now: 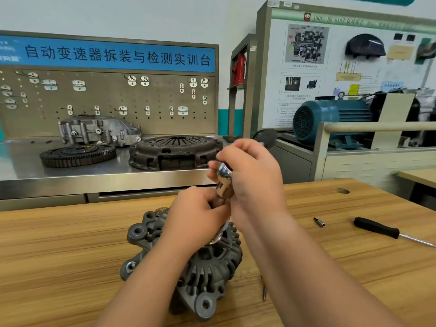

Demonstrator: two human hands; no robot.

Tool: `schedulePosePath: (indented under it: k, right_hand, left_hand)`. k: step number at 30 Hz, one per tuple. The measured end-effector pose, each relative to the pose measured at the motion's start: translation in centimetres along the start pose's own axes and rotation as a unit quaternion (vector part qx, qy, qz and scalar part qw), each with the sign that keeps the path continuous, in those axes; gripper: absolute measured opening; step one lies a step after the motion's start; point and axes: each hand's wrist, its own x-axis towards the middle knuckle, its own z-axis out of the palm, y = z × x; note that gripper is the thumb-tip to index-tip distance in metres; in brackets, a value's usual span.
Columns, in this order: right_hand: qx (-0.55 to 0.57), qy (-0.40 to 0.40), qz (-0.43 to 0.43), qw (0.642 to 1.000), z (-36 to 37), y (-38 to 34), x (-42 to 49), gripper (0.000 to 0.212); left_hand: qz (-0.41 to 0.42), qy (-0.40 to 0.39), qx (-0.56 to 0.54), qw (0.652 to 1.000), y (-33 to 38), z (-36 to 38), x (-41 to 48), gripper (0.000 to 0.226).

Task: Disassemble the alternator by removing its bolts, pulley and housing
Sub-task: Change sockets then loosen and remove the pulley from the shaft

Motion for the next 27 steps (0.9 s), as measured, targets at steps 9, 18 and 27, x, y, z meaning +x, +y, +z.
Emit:
schedulePosePath:
  k: [9,18,27]
  right_hand:
    - [-0.024,-0.428,0.165,0.888,-1.4,-2.3,2.8,0.025]
    - [-0.010,-0.115,0.043,0.992,-0.2,-0.2,-0.2,0.022]
    - [-0.044,-0.033,0.002,0.998,-0.3,-0.4,-0.6,0.019]
  left_hand:
    - [-0.018,-0.015,-0.027,0.999,-0.5,-0.4,0.0,0.030]
    - [-0.004,0.032,0.053,0.998,-0.1,-0.3,-0.3,0.042]
    - [0.010,0.005,0.032,0.999,-0.4,-0.1,0.0,0.028]
